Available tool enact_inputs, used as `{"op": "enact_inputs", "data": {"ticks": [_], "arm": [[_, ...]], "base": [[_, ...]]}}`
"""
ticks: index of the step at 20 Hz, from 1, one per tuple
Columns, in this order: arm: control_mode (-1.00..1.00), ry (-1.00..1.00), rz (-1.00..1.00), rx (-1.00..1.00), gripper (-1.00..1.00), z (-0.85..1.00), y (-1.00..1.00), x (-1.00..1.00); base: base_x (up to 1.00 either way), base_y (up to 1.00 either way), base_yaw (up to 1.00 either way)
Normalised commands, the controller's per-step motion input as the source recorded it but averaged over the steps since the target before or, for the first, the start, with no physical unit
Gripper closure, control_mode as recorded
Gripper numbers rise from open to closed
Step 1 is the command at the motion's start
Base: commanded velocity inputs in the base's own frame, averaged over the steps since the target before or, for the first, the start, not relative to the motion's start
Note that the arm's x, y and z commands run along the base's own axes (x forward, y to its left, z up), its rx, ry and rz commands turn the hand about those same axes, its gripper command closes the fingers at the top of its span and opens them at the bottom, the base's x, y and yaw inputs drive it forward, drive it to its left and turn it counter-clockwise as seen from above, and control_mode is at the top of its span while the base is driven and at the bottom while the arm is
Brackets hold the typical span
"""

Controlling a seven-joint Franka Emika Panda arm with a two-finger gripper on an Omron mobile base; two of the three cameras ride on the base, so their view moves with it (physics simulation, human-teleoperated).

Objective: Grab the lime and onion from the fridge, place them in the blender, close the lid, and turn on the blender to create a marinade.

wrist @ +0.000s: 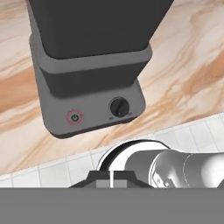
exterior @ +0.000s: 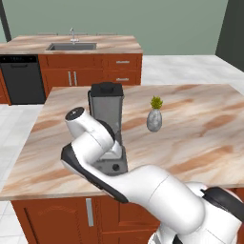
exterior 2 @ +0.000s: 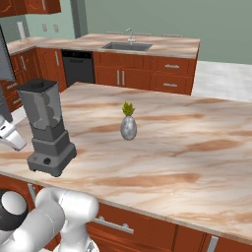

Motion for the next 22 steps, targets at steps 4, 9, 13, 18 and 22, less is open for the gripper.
{"op": "enact_inputs", "data": {"ticks": [4,9,13,18,22], "arm": [[-1.0,0.0,0.0,0.0,1.0,-0.37,0.06,0.15],[-1.0,0.0,0.0,0.0,1.0,-0.39,0.0,0.18],[-1.0,0.0,0.0,0.0,1.0,-0.35,0.0,0.25],[-1.0,0.0,0.0,0.0,1.0,-0.28,0.0,0.25],[-1.0,0.0,0.0,0.0,1.0,-0.28,0.0,0.22]], "base": [[0.0,0.0,0.0],[0.0,0.0,0.0],[0.0,0.0,0.0],[0.0,0.0,0.0],[0.0,0.0,0.0]]}}
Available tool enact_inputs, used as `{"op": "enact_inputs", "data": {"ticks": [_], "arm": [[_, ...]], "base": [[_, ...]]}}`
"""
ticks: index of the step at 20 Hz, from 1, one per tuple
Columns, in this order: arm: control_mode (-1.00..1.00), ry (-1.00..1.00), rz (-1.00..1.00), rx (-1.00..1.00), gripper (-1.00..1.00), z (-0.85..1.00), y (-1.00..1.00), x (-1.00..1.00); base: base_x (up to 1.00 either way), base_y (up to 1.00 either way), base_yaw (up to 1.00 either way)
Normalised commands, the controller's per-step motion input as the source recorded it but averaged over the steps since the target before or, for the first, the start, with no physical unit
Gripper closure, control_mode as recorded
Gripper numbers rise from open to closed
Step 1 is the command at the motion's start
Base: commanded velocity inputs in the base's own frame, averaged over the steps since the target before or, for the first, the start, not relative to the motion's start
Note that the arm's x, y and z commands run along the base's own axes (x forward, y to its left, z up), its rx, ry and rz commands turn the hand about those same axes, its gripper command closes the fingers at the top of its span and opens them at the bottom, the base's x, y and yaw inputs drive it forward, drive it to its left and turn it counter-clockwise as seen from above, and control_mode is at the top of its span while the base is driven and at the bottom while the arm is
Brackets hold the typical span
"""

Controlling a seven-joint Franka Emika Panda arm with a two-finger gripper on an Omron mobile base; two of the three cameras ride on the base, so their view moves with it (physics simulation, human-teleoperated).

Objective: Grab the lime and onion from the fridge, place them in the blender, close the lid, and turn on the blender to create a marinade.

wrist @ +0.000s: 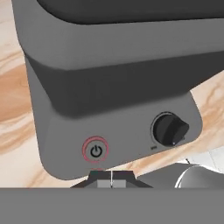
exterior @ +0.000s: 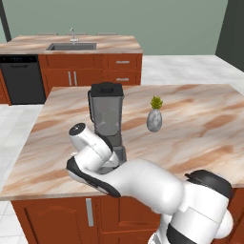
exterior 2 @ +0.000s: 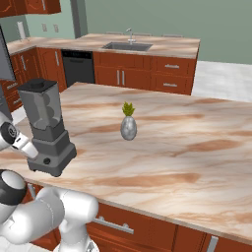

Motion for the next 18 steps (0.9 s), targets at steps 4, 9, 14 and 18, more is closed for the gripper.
{"op": "enact_inputs", "data": {"ticks": [4,9,14,18], "arm": [[-1.0,0.0,0.0,0.0,1.0,-0.26,0.01,0.23],[-1.0,0.0,0.0,0.0,1.0,-0.26,0.03,0.24],[-1.0,0.0,0.0,0.0,1.0,-0.3,0.05,0.21],[-1.0,0.0,0.0,0.0,1.0,-0.44,0.04,0.1]], "base": [[0.0,0.0,0.0],[0.0,0.0,0.0],[0.0,0.0,0.0],[0.0,0.0,0.0]]}}
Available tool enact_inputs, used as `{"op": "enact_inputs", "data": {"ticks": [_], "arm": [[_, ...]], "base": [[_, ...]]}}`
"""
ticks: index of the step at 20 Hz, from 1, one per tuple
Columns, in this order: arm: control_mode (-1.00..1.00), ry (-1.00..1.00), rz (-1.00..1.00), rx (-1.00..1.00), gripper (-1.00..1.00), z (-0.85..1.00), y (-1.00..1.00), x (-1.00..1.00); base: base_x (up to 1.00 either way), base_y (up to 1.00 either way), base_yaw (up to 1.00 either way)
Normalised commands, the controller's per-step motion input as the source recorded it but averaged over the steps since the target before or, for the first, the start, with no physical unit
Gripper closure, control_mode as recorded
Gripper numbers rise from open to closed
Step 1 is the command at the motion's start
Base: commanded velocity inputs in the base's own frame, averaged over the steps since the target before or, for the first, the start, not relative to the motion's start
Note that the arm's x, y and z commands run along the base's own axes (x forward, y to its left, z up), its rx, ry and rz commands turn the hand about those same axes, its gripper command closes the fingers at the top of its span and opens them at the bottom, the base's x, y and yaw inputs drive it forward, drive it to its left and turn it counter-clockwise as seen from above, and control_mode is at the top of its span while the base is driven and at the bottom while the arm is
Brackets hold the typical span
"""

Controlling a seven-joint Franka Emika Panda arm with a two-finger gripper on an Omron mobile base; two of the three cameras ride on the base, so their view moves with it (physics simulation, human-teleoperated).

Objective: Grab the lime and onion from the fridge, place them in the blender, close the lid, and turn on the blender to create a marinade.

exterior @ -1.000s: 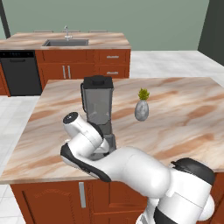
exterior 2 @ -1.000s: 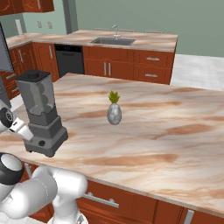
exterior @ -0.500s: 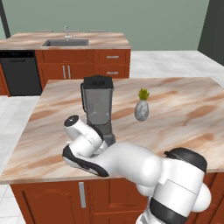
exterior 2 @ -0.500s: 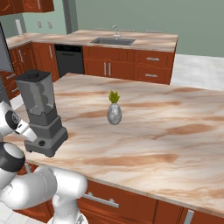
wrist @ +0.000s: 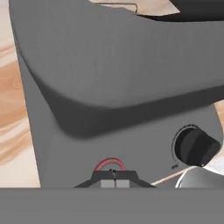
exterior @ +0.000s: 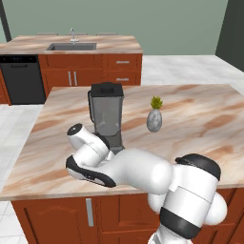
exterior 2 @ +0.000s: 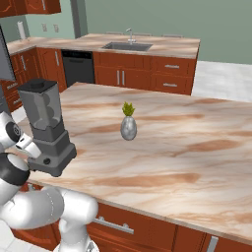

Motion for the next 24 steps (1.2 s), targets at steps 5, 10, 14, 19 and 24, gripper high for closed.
{"op": "enact_inputs", "data": {"ticks": [5,10,14,19,24], "arm": [[-1.0,-0.04,0.0,-0.01,1.0,-0.65,0.0,0.0],[-1.0,-0.2,0.0,0.0,1.0,-0.7,0.0,0.0],[-1.0,-0.21,0.0,0.01,1.0,-0.75,-0.05,0.0],[-1.0,-0.14,0.0,0.07,1.0,-0.73,-0.24,0.0],[-1.0,-0.12,0.02,0.14,1.0,-0.7,-0.48,0.0]], "base": [[0.0,0.0,0.0],[0.0,0.0,0.0],[0.0,0.0,0.0],[0.0,0.0,0.0],[0.0,0.0,0.0]]}}
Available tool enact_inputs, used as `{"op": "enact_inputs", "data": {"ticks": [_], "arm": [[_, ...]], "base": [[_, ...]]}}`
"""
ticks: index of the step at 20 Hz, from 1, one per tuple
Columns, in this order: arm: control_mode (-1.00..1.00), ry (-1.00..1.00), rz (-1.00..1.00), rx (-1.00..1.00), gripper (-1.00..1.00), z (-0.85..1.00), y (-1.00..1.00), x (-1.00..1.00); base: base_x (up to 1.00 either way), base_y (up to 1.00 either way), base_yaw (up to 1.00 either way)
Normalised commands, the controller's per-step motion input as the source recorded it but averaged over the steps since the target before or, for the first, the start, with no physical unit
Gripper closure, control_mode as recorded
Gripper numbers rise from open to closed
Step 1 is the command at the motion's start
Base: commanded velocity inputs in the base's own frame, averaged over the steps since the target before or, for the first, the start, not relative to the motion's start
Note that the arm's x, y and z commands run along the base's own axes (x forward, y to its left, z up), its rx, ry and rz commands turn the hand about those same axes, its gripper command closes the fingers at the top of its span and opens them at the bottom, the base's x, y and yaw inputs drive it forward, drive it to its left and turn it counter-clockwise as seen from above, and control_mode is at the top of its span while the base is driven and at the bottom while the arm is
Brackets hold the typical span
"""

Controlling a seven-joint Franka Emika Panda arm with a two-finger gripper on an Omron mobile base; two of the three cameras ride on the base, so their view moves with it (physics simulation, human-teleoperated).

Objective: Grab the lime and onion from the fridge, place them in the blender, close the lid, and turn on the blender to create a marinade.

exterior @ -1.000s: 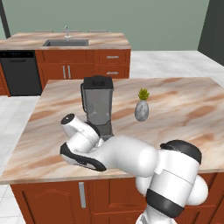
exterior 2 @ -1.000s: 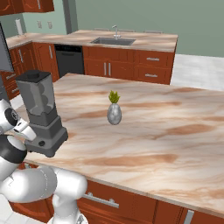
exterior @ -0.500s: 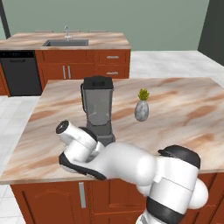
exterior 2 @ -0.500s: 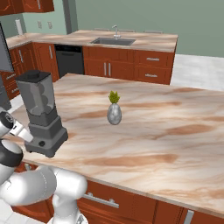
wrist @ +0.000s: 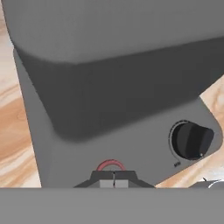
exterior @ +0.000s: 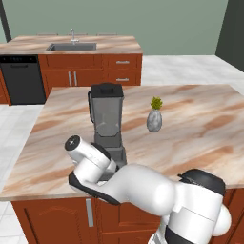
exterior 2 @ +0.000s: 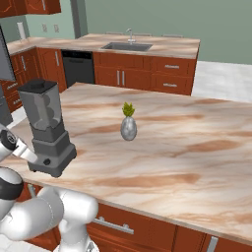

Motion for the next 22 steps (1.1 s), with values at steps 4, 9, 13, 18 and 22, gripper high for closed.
{"op": "enact_inputs", "data": {"ticks": [4,9,13,18,22], "arm": [[-1.0,-0.07,0.05,0.19,1.0,-0.7,-0.62,0.0],[-1.0,0.0,0.05,0.09,1.0,-0.67,-0.4,0.03],[-1.0,0.03,0.01,-0.05,1.0,-0.6,-0.04,0.16],[-1.0,0.01,0.0,-0.12,1.0,-0.39,-0.08,0.13],[-1.0,0.07,0.0,-0.14,1.0,-0.72,-0.12,0.14]], "base": [[0.0,0.0,0.0],[0.0,0.0,0.0],[0.0,0.0,0.0],[0.0,0.0,0.0],[0.0,0.0,0.0]]}}
